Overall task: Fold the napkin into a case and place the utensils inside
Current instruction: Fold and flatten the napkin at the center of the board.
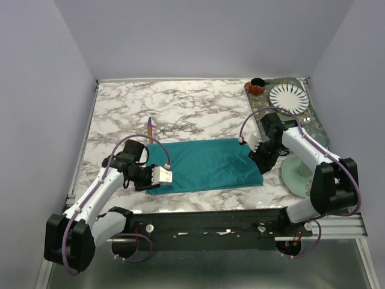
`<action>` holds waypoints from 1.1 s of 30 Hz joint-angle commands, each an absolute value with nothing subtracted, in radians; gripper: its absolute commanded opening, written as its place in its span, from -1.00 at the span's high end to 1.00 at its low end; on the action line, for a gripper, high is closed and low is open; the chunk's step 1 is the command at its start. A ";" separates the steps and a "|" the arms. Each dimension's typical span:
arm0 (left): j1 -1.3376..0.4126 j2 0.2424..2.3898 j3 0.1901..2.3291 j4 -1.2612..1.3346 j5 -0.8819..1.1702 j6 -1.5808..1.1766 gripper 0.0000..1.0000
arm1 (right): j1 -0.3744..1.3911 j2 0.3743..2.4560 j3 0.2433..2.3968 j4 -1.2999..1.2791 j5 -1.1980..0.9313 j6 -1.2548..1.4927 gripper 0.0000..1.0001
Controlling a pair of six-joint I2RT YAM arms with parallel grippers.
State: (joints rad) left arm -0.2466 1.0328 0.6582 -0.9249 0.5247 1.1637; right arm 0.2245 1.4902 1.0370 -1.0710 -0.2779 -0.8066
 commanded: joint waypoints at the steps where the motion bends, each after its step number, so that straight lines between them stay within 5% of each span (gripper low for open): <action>1: -0.339 1.000 0.580 -0.939 0.428 1.249 0.10 | 0.213 1.517 1.045 -1.115 -0.307 -0.755 0.30; 9: -0.386 1.058 0.581 -0.917 0.390 1.292 0.11 | 0.212 1.525 1.061 -1.121 -0.302 -0.744 0.11; 33: -0.446 1.101 0.531 -0.888 0.293 1.344 0.52 | 0.206 1.549 1.081 -1.121 -0.302 -0.750 0.10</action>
